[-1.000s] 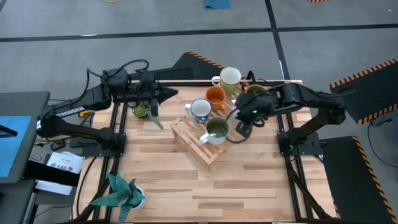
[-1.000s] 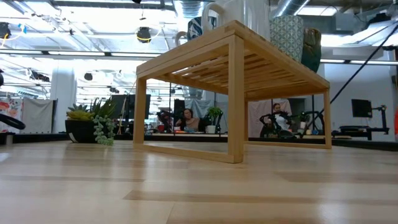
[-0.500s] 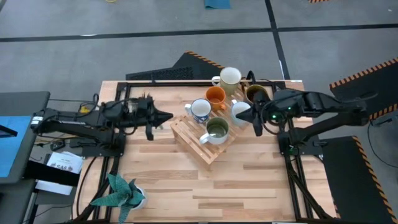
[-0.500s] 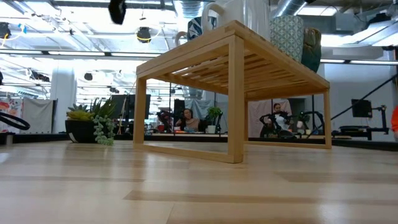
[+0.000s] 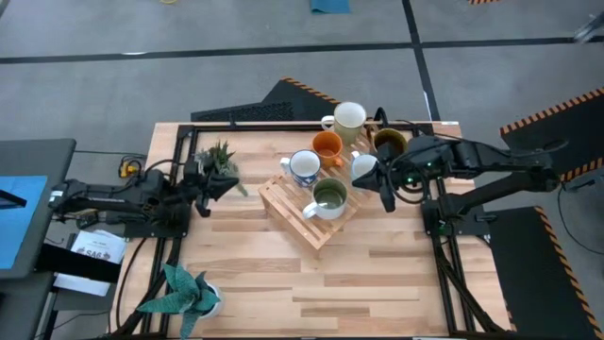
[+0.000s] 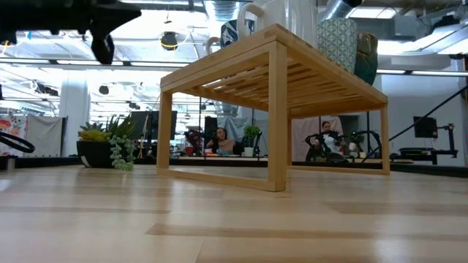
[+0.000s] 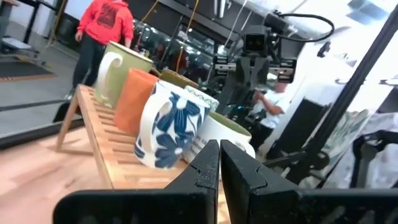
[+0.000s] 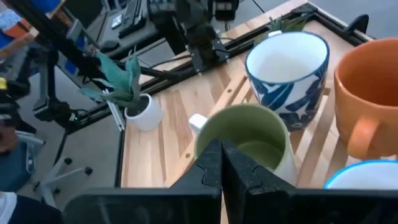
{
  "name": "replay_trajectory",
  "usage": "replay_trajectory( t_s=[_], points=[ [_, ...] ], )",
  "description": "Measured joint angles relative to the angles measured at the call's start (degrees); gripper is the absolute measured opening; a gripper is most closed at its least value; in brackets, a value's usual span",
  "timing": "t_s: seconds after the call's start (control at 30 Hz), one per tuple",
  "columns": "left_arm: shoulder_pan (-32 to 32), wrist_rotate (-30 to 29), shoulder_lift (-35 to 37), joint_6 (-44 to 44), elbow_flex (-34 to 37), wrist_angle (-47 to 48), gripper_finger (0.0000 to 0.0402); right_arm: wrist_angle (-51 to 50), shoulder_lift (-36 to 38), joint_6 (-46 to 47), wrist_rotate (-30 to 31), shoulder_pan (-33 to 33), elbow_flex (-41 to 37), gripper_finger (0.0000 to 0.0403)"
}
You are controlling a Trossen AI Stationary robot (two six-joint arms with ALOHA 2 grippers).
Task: Place coffee mugs
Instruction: Return to Home Position
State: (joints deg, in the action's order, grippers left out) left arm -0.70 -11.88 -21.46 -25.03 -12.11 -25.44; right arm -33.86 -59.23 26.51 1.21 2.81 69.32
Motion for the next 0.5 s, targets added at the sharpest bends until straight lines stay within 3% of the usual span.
replay_trajectory(
  t_s=[0.27,0.5],
  points=[
    [-1.56,0.5,7.47,-1.41,11.34,-10.14,0.0,0.12,0.01,5.38,0.01,0.04,0.0,0.0021],
    [-1.54,0.08,13.95,0.1,11.49,-1.89,0.0,0.06,0.01,7.53,0.07,0.04,0.0,0.002]
  ],
)
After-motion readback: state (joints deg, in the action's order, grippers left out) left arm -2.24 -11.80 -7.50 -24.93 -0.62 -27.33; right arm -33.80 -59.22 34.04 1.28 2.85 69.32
